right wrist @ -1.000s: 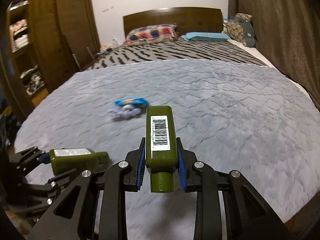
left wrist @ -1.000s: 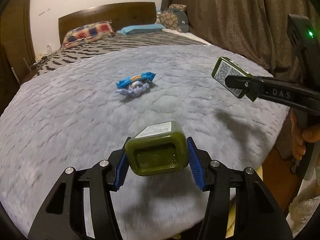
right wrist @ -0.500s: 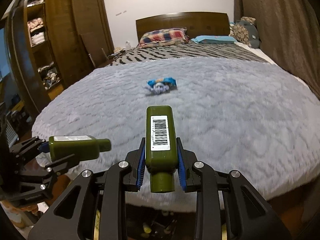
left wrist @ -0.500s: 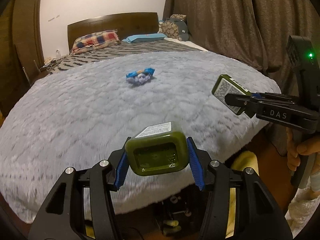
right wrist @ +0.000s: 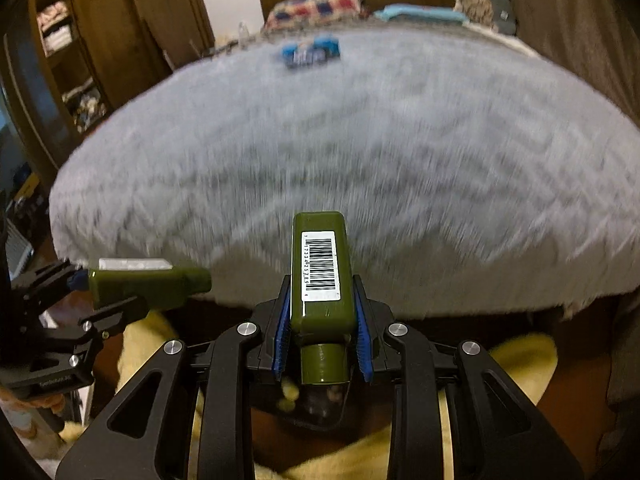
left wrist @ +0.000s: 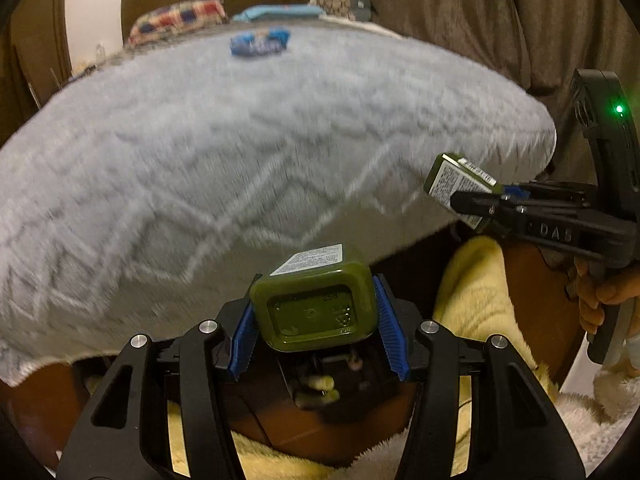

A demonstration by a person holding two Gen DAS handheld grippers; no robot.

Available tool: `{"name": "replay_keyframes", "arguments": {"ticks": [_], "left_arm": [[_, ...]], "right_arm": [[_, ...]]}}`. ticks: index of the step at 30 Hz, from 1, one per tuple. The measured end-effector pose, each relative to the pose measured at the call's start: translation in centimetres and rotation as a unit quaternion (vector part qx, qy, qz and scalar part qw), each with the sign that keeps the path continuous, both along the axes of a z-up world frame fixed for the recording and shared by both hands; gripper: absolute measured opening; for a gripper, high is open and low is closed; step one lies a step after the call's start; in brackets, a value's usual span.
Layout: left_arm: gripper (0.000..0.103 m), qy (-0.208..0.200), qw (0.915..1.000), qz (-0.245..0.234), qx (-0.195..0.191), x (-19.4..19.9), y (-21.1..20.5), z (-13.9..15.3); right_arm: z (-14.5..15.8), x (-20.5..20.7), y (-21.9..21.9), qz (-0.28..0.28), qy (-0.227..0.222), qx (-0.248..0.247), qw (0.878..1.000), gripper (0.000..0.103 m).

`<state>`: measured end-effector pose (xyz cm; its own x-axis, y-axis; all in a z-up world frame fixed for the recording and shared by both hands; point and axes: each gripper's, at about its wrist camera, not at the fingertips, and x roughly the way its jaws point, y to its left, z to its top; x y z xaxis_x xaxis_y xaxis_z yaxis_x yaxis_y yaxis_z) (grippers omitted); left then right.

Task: Collect trash
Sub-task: 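Lift both green bottles and carry them below the bed edge, then open both tools to drop the green bottles into the bin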

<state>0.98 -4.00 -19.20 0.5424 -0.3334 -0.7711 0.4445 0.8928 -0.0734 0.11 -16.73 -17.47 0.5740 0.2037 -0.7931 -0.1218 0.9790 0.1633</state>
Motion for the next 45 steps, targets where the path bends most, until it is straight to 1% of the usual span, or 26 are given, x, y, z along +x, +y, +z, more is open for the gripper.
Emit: {"name": "replay_keyframes", "arguments": {"ticks": [2,5,9,19,23,26,30,32,33,34,36,39,41,42,43,45], "left_arm": [[0.05,0.017,0.9998,-0.002,0.006,0.1,-0.2,-1.5],[0.05,0.04,0.9991,-0.002,0.016,0.4,-0.5,-3.6],[0.05,0.073,0.9971,0.003,0.022,1.2,-0.4,-6.6],[0.05,0.134,0.9902,0.006,0.038,2.4,-0.5,-12.0],[0.051,0.154,0.9872,0.007,0.041,3.0,-0.4,-13.4],[0.051,0.158,0.9864,0.006,0.045,3.3,-0.4,-13.9],[0.052,0.161,0.9859,0.006,0.047,3.2,-1.1,-14.2],[0.051,0.163,0.9855,0.009,0.049,3.5,-0.9,-13.6],[0.052,0.162,0.9855,0.01,0.049,3.6,-0.9,-13.3],[0.054,0.16,0.9859,0.011,0.047,3.7,-0.7,-12.9],[0.059,0.152,0.9871,0.015,0.048,3.7,-0.4,-12.2],[0.064,0.133,0.9898,0.021,0.047,3.5,0.0,-10.6],[0.069,0.12,0.9914,0.024,0.047,3.1,0.2,-9.5],[0.07,0.113,0.9922,0.025,0.047,2.8,0.4,-9.1],[0.072,0.103,0.9932,0.027,0.047,2.6,0.6,-8.3],[0.075,0.083,0.9953,0.029,0.042,2.2,0.6,-6.3]], "right_arm": [[-1.8,0.1,0.4,0.004,0.023,-0.001,1.0,0.028],[-3.7,0.4,0.6,0.006,0.048,0.006,0.999,0.028],[-6.2,0.5,1.0,0.005,0.075,-0.005,0.997,0.028],[-11.7,0.9,2.0,0.003,0.139,-0.011,0.99,0.028],[-13.0,1.1,2.2,0.004,0.153,-0.014,0.988,0.028],[-13.1,1.4,2.7,0.003,0.153,-0.015,0.988,0.029],[-12.8,1.9,2.7,-0.001,0.151,-0.011,0.988,0.029],[-12.3,2.6,2.3,-0.004,0.148,-0.009,0.989,0.03],[-11.9,2.8,2.2,-0.005,0.145,-0.007,0.989,0.032],[-11.6,2.9,2.1,-0.007,0.14,-0.006,0.99,0.036],[-10.8,3.4,2.2,-0.01,0.13,-0.005,0.991,0.041],[-9.3,3.4,1.9,-0.016,0.112,-0.001,0.994,0.047],[-8.3,3.2,1.6,-0.02,0.099,0.002,0.995,0.052],[-7.5,3.1,1.4,-0.022,0.09,0.003,0.996,0.057],[-6.8,2.6,1.4,-0.023,0.082,0.003,0.996,0.063],[-5.1,2.4,1.0,-0.028,0.059,-0.002,0.998,0.068]]}}
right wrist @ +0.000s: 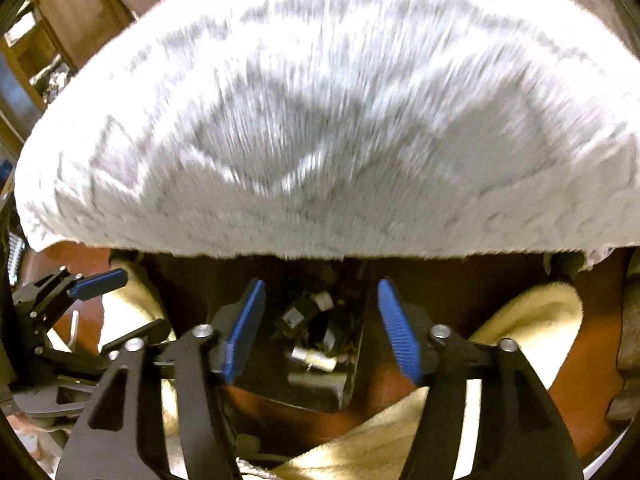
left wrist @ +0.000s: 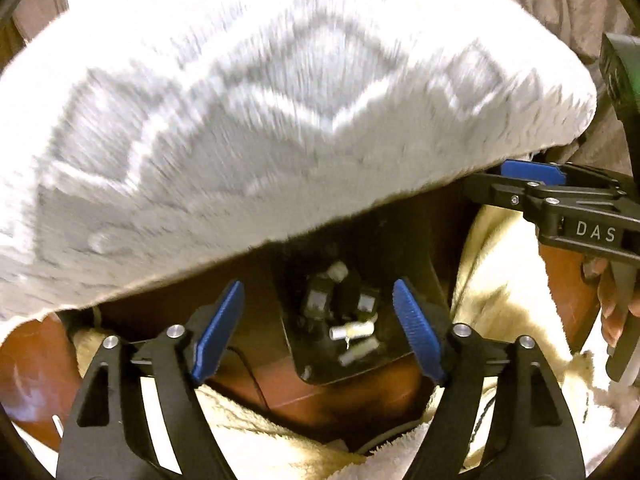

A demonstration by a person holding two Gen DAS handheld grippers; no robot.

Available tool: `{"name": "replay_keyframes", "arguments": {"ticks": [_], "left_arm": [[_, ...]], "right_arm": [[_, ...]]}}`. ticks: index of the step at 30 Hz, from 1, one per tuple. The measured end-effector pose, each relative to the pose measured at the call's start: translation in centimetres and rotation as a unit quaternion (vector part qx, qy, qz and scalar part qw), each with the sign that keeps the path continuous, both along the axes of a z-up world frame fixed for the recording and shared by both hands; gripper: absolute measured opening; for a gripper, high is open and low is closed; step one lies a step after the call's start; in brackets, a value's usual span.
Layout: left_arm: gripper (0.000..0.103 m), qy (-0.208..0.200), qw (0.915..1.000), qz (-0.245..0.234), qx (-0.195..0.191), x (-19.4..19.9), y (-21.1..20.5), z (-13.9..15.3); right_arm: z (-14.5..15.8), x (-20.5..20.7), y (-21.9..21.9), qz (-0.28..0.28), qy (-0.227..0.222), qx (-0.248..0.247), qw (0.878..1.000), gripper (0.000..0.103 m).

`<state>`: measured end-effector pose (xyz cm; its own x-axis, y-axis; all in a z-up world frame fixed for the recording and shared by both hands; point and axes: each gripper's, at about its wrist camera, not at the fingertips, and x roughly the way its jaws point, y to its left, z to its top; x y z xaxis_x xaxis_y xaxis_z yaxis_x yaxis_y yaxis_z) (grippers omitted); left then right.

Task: Collect trash
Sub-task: 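Open both tools to drop the green bottles into the bin, then move both open tools back over the blue wrapper and cloth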

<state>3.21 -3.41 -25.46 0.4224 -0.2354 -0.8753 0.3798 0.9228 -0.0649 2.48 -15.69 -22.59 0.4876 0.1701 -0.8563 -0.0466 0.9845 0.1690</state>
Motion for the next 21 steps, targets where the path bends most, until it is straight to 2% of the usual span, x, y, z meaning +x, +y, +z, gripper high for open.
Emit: {"name": "replay_keyframes", "arguments": {"ticks": [8,12,16,21], "left_arm": [[0.088,-0.085,0.9962,0.014,-0.012,-0.2,1.6,7.5],[0.091,-0.118,0.9926,0.025,-0.013,1.3,2.1,10.9],[0.091,-0.15,0.9879,0.038,-0.015,3.4,2.1,13.6],[0.091,-0.165,0.9854,0.041,-0.008,5.9,1.2,14.4]], "right_arm": [[7.3,-0.1,-1.3,-0.021,-0.092,-0.021,0.995,0.091],[10.1,0.5,-2.9,-0.031,-0.13,-0.02,0.991,0.095],[12.4,2.4,-3.3,-0.039,-0.15,-0.024,0.988,0.096],[13.7,6.1,-3.5,-0.039,-0.156,-0.03,0.987,0.096]]}}
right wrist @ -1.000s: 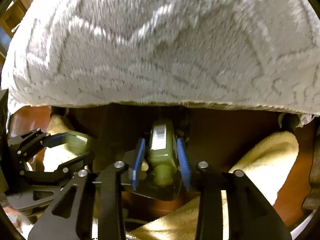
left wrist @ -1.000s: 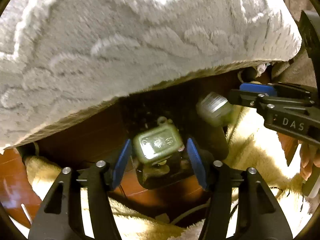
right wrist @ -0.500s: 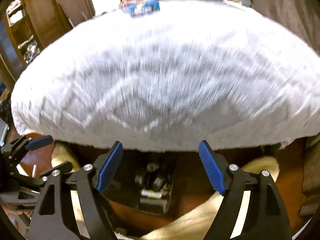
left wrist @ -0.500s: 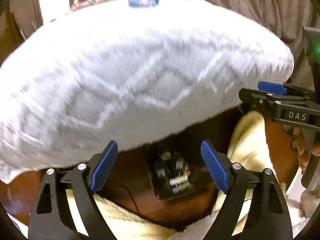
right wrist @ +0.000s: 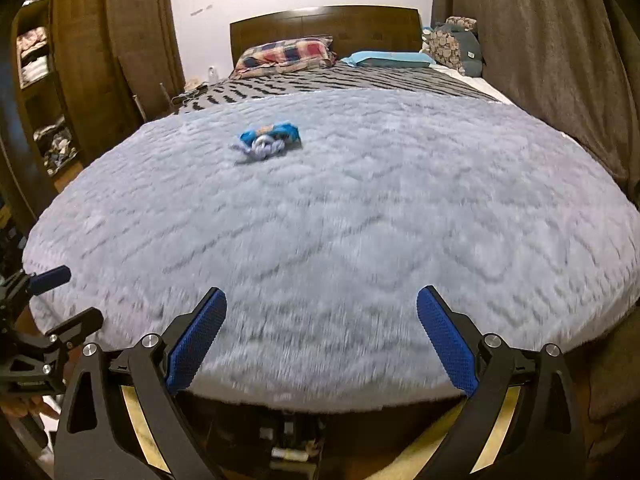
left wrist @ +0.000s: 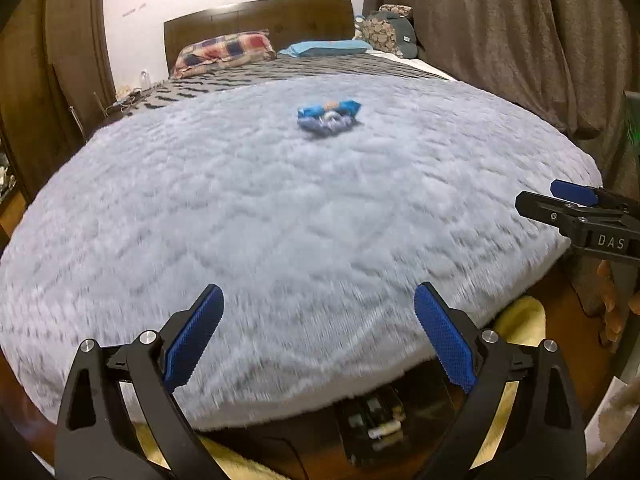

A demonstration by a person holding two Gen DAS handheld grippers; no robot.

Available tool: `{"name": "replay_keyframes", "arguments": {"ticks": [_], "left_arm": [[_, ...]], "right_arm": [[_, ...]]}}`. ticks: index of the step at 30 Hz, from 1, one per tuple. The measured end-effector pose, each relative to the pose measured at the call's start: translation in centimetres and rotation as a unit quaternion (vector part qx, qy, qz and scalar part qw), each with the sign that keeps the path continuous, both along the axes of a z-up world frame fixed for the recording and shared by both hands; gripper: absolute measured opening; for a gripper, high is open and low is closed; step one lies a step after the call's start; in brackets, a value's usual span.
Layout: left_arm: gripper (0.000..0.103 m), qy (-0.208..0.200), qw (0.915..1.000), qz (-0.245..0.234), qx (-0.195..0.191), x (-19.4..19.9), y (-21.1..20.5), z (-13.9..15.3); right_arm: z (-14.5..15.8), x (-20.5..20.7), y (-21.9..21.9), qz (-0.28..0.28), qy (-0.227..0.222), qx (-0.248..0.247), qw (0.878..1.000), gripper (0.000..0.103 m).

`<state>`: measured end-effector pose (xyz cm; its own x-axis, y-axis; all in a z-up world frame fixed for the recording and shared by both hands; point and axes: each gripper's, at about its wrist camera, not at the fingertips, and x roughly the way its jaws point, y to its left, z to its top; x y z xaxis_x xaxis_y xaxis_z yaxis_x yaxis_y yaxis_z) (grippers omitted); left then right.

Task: Collect trash
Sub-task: 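Move both open tools back over the blue wrapper and cloth, then grasp the blue snack wrapper with the right tool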

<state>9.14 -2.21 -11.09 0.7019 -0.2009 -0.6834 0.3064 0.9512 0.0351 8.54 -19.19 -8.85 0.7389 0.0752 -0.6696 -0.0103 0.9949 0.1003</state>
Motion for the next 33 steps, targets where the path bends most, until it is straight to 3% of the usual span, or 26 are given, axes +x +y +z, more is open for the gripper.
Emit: {"name": "replay_keyframes", "arguments": {"ticks": [9,17,21,25,33], "left_arm": [[0.091,0.017,0.9998,0.001,0.007,6.4,-0.3,-0.7],[0.091,0.033,0.9993,0.013,-0.014,11.6,0.5,-1.2],[0.091,0.037,0.9991,0.012,-0.015,13.3,0.6,-1.3],[0.091,0.039,0.999,0.011,-0.018,14.8,0.7,-1.3],[0.091,0.044,0.9988,0.012,-0.019,16.8,1.3,-1.5]], "right_arm": [[-0.4,6.5,0.0,0.004,0.015,0.012,1.0,0.096],[-0.4,13.0,2.0,0.024,0.022,-0.003,0.999,0.096],[-0.3,16.4,3.2,0.037,0.022,-0.006,0.999,0.095],[0.2,19.5,4.5,0.052,0.017,-0.015,0.998,0.088],[0.1,25.1,8.8,0.105,0.022,-0.065,0.992,0.085]]}}
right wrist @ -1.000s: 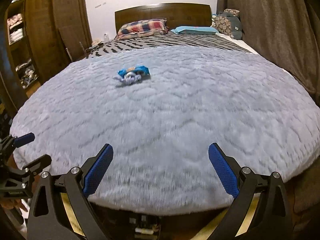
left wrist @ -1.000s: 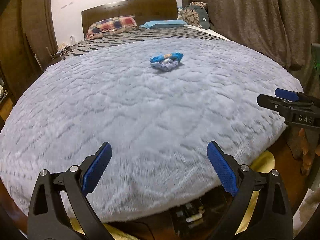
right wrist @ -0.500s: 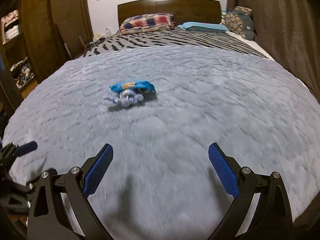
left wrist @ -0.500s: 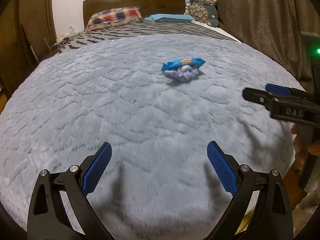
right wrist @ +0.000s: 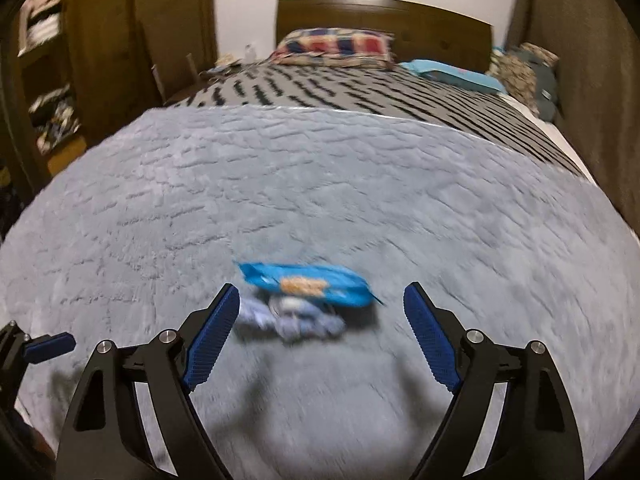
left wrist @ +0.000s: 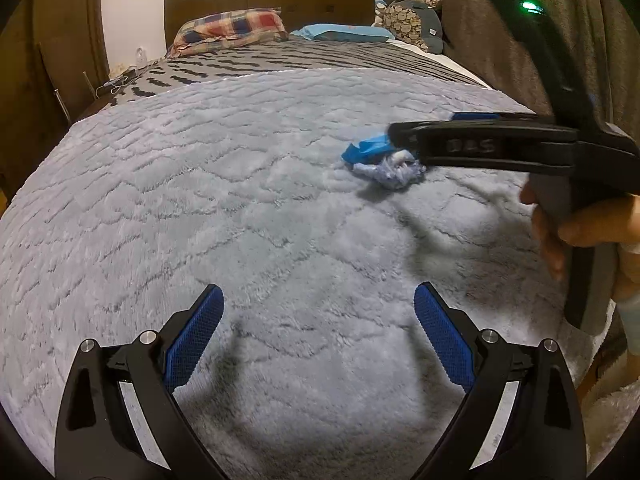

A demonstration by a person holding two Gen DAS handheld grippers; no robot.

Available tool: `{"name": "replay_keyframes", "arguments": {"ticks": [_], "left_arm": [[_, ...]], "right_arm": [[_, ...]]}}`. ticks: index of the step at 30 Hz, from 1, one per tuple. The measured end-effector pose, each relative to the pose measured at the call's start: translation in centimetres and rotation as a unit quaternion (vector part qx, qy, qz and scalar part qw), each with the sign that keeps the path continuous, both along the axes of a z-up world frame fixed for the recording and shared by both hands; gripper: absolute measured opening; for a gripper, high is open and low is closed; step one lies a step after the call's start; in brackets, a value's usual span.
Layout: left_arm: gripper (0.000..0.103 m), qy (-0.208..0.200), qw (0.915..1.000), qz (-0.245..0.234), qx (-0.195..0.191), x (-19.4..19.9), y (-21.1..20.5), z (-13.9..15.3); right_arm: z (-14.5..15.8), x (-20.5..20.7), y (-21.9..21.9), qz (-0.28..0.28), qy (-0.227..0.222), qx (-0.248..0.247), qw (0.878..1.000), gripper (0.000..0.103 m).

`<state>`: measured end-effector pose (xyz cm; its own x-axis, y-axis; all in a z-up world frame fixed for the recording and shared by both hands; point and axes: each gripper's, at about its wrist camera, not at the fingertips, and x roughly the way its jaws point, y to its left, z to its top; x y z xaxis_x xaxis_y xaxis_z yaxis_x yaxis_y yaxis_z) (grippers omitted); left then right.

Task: Collect trash
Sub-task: 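Grasp the blue snack wrapper with the right tool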

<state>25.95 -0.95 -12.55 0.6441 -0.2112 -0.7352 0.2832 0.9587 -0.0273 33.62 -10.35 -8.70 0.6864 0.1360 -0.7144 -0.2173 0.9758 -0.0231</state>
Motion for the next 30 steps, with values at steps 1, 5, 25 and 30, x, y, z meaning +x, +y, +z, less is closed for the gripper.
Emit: {"name": "replay_keyframes", "arguments": {"ticks": [1,5,25,30], "left_arm": [[0.091,0.0,1.0,0.001,0.0,0.2,0.1,0.0],[0.091,0.003,1.0,0.006,0.0,0.9,0.6,-0.2],[0.091,0.001,0.9995,-0.031,0.002,6.2,-4.3,0.3],[0.09,0.004,0.9991,-0.041,0.006,8.4,-6.9,-0.1]], "right_arm": [[-0.2,0.4,0.4,0.006,0.003,-0.007,1.0,0.085],[-1.6,2.0,1.9,0.03,0.026,-0.026,0.999,0.085],[-0.4,5.0,-2.8,-0.01,0.039,0.035,0.999,0.012],[1.2,3.7,-6.1,-0.031,0.022,0.038,0.999,0.012]]}}
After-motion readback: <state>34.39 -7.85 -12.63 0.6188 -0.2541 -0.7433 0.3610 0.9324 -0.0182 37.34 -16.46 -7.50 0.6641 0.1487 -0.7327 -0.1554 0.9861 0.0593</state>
